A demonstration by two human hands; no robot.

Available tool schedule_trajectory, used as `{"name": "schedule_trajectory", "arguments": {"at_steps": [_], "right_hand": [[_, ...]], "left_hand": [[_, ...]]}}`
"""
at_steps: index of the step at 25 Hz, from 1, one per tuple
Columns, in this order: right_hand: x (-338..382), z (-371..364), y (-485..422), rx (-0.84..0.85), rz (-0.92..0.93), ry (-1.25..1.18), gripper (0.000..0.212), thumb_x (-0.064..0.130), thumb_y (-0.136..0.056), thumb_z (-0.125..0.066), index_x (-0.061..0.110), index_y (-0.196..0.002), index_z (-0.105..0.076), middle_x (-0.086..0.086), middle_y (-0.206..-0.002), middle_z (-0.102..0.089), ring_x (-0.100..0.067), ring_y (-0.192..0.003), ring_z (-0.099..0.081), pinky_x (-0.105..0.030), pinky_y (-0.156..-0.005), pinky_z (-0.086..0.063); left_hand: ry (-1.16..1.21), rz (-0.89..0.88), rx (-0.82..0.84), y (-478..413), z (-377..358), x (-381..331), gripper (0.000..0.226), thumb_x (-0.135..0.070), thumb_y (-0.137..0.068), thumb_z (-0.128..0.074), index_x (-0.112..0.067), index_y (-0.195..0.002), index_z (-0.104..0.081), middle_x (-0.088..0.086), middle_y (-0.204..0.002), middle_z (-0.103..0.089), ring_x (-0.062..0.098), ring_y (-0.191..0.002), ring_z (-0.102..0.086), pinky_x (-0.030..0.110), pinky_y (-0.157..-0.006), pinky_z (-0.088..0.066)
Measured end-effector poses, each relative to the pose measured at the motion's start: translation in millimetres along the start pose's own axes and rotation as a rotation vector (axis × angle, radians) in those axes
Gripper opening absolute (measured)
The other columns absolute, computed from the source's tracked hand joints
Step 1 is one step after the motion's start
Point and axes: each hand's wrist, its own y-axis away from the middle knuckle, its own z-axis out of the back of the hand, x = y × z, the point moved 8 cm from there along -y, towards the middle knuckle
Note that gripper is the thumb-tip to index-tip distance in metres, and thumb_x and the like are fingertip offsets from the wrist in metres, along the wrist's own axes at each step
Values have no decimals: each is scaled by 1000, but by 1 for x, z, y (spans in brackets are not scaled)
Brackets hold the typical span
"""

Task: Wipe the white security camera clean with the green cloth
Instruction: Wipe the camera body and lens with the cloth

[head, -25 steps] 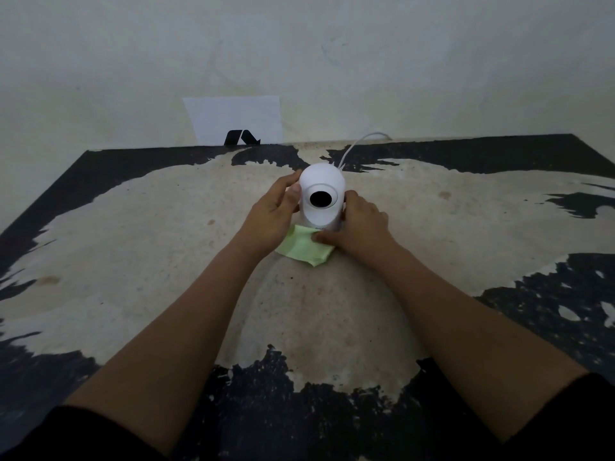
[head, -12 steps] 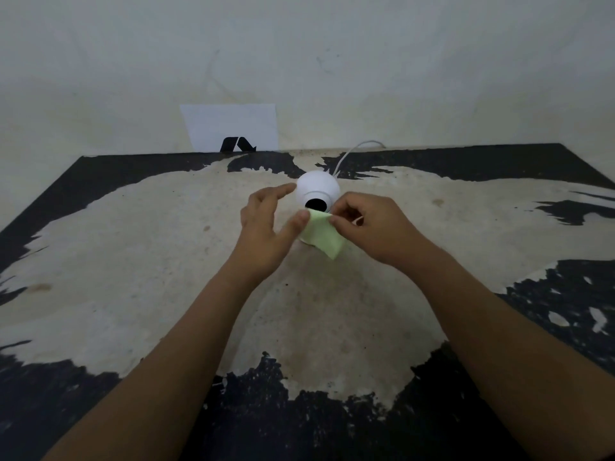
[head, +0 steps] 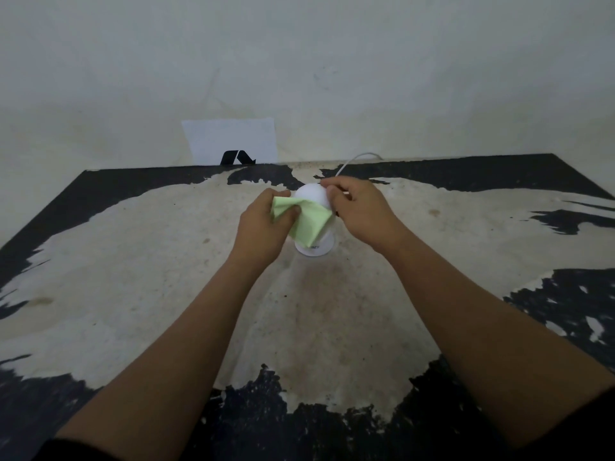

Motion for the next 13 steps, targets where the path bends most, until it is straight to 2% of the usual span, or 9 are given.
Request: {"name": "schedule_trajectory", "arguments": {"at_steps": [2,4,6,10,13], "right_hand": [[-9,-2,-1,-2,-48,-114,24,26,-92,-54,21,-110,-69,2,-114,-67,-15,-102,-63,-44,-94,-52],[-12,-1,-3,-4,-74,-194,21,27,-89,-59,21,-105,-71,6,-107,-69,-13,-100,-65,-45,-92,-54],[-12,-2,-6,9,-103,-245,16,26,-87,-64,20,-98,-73,7,-99,-71,-12,-96,-66,-43,-90,-55],[-10,0,-9,34,-134,-301,10,21,-86,-67,16,-93,-72,12,-87,-69,-4,-83,-63,-29,-77,-51],[-13,-3,-8,79,-167,-361,8,21,-86,-68,17,-92,-70,10,-89,-68,-10,-88,-63,-37,-77,-56]], "left_hand": [[-33,4,-26,-1,0,1,16,-27,-85,-64,-16,-94,-56,-14,-80,-58,6,-73,-55,18,-59,-41],[-37,-1,-49,-3,-2,-1,25,-33,-82,-68,-16,-94,-54,-12,-80,-58,1,-71,-53,12,-55,-39],[-34,-15,-58,-4,-7,-7,34,-36,-79,-71,-16,-98,-51,-8,-89,-59,1,-76,-54,13,-59,-41],[-35,-21,-29,-4,-26,-12,56,-38,-69,-78,-21,-109,-43,-2,-108,-55,13,-92,-53,16,-65,-41],[-42,-40,6,1,-32,-9,72,-31,-66,-82,-21,-122,-38,-6,-113,-49,15,-94,-52,15,-65,-40]]}}
